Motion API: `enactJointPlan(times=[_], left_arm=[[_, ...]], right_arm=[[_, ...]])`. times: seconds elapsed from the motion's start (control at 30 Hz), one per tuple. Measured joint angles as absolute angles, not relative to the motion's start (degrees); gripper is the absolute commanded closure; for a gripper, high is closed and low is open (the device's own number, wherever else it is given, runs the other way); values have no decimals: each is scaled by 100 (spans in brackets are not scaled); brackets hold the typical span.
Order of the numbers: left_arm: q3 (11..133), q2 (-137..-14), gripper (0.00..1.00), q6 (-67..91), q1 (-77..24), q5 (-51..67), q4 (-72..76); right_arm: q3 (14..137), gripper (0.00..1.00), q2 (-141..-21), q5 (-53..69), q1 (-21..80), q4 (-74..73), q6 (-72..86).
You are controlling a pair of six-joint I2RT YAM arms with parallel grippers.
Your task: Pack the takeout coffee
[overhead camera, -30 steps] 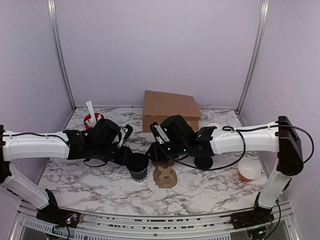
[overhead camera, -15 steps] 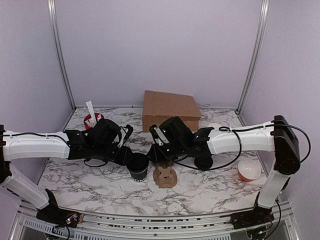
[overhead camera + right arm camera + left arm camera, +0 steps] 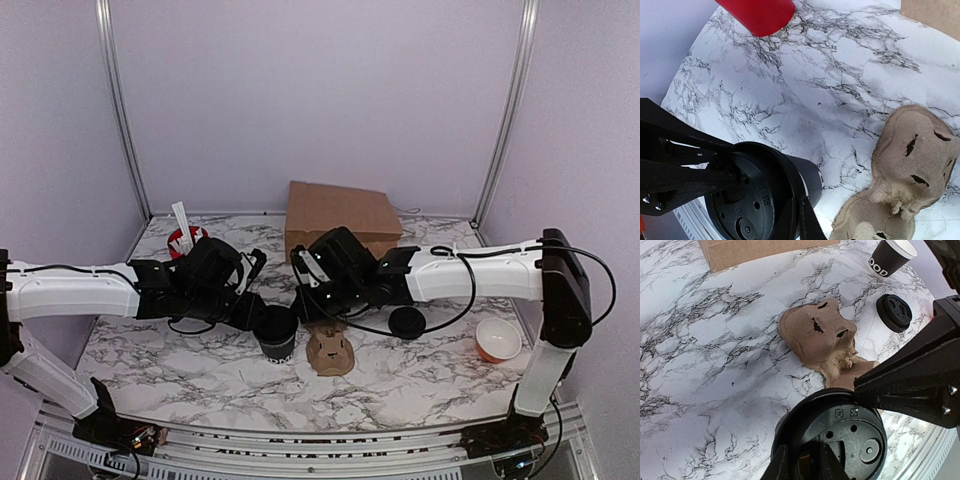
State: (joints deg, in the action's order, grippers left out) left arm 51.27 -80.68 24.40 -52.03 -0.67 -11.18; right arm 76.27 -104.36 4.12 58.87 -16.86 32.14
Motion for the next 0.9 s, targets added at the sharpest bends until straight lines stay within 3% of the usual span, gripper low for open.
enactJointPlan(times=[0.9], left_arm=[[5072,-8066,80,2528,-5223,-154,-1050]], right_arm=[[6764,100,-10311,54,6064,-569,3120]])
